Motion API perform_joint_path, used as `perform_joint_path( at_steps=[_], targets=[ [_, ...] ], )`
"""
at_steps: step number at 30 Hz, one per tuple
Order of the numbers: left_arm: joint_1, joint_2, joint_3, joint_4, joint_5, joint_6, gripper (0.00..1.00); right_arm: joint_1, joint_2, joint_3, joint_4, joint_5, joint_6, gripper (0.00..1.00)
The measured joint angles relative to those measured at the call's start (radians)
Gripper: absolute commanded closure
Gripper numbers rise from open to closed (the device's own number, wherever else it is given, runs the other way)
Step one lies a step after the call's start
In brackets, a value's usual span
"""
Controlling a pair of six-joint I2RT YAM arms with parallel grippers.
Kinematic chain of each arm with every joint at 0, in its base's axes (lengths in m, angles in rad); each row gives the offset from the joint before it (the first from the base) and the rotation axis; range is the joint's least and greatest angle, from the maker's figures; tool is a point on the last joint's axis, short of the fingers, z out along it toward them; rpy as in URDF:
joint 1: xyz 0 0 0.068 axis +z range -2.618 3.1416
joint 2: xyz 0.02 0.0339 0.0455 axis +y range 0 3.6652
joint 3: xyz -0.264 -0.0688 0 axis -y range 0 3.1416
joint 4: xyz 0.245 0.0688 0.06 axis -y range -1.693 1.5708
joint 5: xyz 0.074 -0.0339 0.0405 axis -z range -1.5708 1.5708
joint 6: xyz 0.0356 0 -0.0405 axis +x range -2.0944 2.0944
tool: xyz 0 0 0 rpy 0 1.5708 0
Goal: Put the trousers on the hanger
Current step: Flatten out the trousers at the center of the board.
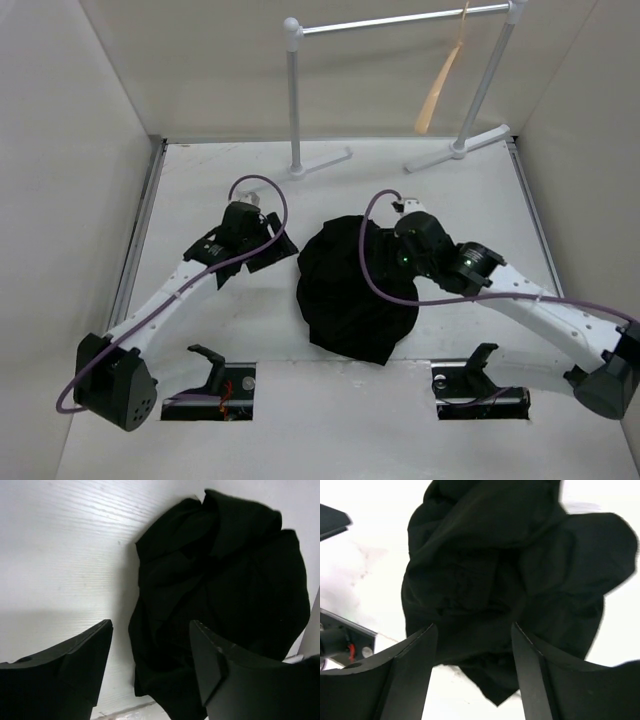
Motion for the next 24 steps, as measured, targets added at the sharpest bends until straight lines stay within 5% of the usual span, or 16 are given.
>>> perform_joint_path(
  at_steps=[12, 14, 17, 24],
  targets=[
    [-0.059, 0.272, 0.0, 0.177, 0.071, -0.069, 0.29, 0.032, 0.232, 0.002, 0.159, -0.143, -0.066, 0.25],
    [-0.049, 0.295, -0.005, 0.207, 0.077, -0.081, 0.29, 0.034, 0.253, 0.002, 0.193, -0.171, -0.07, 0.44],
    [-0.027, 0.295, -0.033, 0.248, 0.084, -0.102, 0.29, 0.022, 0.29, 0.002, 0.234, -0.197, -0.076, 0.85],
    [0.005, 0.243, -0.099, 0.28, 0.092, -0.135, 0.24, -0.022, 0.172, 0.014, 0.205, -0.089, -0.065, 0.94]
  ],
)
